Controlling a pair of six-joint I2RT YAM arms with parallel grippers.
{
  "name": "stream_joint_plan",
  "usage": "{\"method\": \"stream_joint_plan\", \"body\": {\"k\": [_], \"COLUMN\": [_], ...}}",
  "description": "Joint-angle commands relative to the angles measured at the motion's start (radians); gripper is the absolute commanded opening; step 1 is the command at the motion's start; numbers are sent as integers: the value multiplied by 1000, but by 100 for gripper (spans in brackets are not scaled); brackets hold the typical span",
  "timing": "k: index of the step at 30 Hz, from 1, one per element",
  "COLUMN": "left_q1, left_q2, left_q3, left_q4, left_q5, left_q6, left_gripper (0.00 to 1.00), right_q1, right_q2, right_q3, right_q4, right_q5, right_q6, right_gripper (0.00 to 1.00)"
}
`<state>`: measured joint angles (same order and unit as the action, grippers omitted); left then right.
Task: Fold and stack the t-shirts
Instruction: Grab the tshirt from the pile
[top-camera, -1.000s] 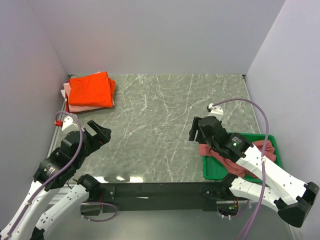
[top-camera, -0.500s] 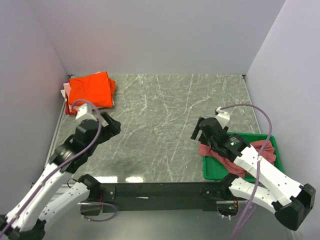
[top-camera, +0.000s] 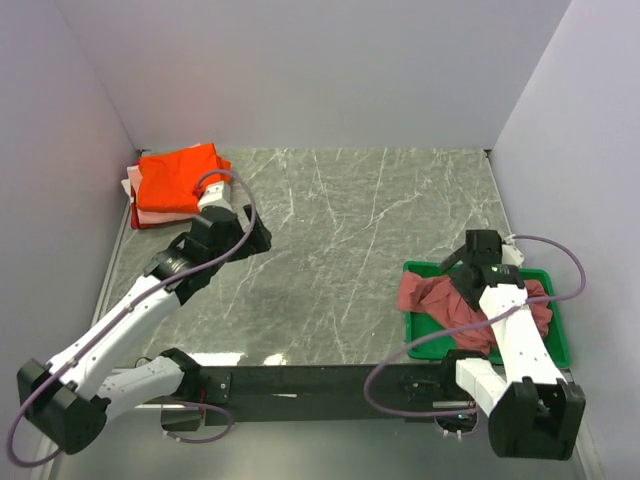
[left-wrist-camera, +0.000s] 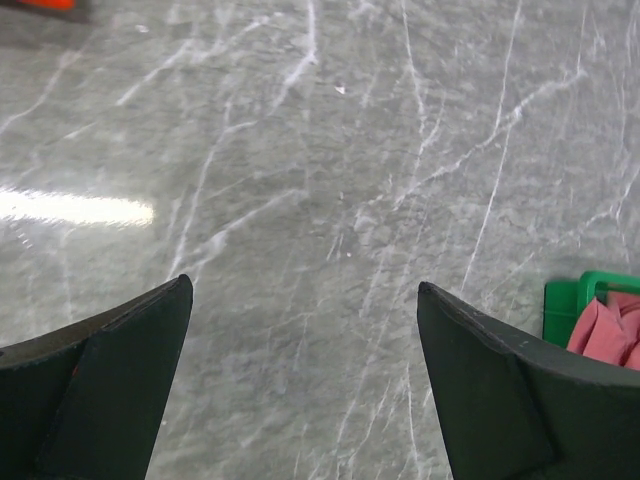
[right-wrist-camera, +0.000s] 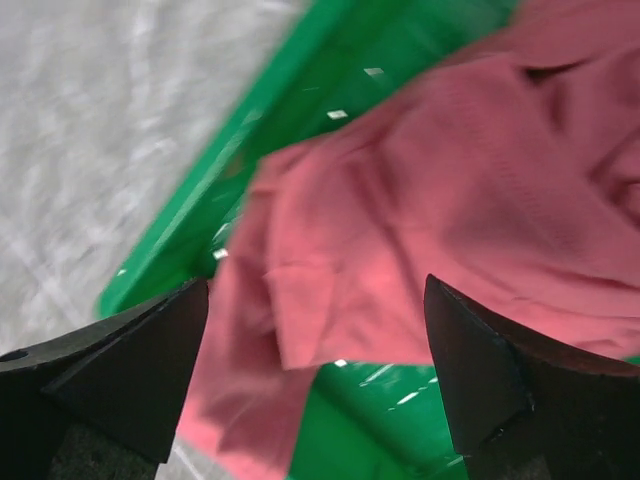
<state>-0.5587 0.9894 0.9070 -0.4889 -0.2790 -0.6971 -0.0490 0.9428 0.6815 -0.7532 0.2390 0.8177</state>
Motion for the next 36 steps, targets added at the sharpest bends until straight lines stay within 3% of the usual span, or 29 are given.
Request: {"method": "stream_joint_plan", "body": {"k": [1,4,12,23,25,27,29,30,32,33,34,36], "left_q1": [9,22,98,236,240,240,241,241,244,246,247,249], "left_q2": [70,135,198,215,213,210,206,204,200,199,198,193], "left_q3": [67,107,141,93,96,101,99,96,93,93,90,87], "left_q4": [88,98,130,180,177,173,171,168,165,164,162,164], "left_q5": [84,124,227,370,373,371,362,360,354,353,353,351], "left_q6": [73,120,234,245,245,248,251,252,248,245,242,231], "left_gripper": [100,99,99,99,99,99,99,99,99,99,99,99], "right_q1": [-90,-199,-421,-508,-508,-508,-508,-508,-508,-508,-508,-508], "right_q2": [25,39,25,165,206,226,232,226,189,171,131,81], "right_q3": [-16,-46,-83,-117,-117,-112,-108,-100,-89,-70,-56,-11], "right_q4": [-26,-3,-18,80,97,123,133,143,147,137,126,81], "right_q5": [-52,-119,-104,-132,-148,-193,-236,-250,-282,-300,-300,-306], "right_q6": [-26,-15,-12,-17,-14,-25,-49,-58,-84,-94,-103,-104], "right_gripper": [95,95,98,96,88,68,56,44,30,12,2,0]}}
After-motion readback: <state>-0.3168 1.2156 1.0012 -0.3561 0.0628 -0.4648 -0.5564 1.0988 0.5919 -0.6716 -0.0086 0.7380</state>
